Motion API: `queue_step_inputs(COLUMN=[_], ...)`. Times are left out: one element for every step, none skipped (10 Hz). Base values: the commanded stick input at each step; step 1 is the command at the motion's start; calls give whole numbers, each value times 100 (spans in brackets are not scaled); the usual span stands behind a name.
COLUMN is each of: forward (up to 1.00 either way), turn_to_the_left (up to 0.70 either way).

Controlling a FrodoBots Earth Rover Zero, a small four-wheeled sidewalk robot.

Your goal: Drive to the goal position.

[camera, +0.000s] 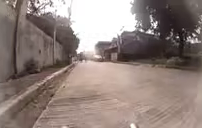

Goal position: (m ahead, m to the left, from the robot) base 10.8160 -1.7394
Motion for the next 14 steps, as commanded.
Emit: queue_step_inputs(forward=[70,70,70,70,70,70,70,70,70,70,70,70,70,70], turn_to_the_left=[1,1,1,1,1,1,1,1,1,1,1,1,1,1])
